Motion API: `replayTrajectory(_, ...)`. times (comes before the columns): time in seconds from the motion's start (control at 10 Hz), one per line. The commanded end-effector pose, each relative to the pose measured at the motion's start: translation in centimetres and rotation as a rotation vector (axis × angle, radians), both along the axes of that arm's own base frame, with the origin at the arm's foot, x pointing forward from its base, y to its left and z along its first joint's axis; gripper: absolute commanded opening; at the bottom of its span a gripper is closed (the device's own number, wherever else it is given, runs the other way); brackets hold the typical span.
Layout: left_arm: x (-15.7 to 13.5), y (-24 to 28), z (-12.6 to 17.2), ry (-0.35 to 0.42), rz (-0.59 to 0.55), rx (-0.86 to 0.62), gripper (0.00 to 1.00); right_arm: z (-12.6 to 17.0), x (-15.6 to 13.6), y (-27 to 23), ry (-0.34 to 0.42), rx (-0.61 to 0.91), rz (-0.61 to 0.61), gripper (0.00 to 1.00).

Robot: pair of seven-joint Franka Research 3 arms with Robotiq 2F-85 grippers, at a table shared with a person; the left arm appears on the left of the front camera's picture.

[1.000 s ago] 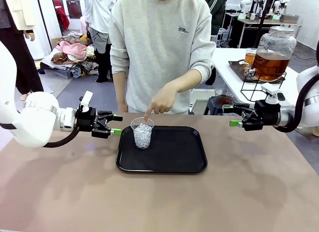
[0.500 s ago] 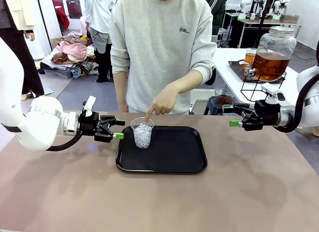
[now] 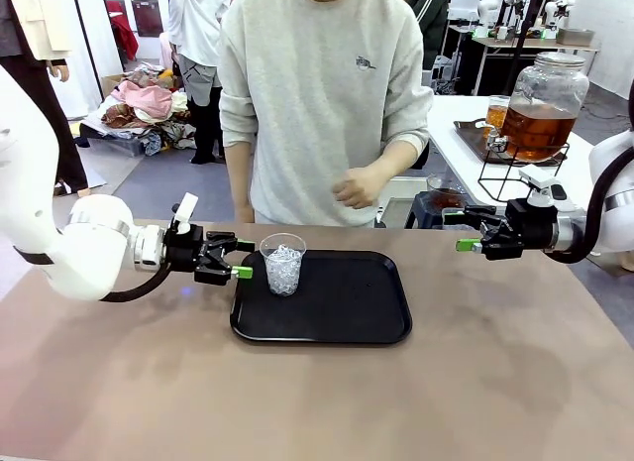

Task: Pour the drink into the iced cup.
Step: Pick up the iced cup indicated by the human and present it to them.

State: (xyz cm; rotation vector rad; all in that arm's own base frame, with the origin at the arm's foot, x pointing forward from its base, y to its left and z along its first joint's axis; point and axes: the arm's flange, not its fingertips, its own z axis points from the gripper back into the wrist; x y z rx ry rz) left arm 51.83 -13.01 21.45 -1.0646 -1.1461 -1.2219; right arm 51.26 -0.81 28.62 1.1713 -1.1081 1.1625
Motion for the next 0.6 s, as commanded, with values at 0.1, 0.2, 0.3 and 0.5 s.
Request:
replayTrajectory(0.1,0.1,-1.1,-0.7,-0.034,0.006,-0.019,1.0,0.3,0.2,0.0,-0.004,-0.008,-0.003,1.0)
replayTrajectory(0.2,0.2,-1.4,-0.7,-0.033,0.002,-0.021,1.0,0.3,0.2,0.0,-0.004,-0.008,-0.003,1.0)
replayTrajectory(0.3,0.3,-1.8,-0.8,-0.034,0.001,-0.023,1.0,0.3,0.2,0.0,-0.004,-0.008,-0.003,1.0)
replayTrajectory(0.5,0.5,-2.5,-0.8,-0.041,0.012,-0.016,1.0,0.3,0.2,0.0,-0.004,-0.008,-0.003,1.0)
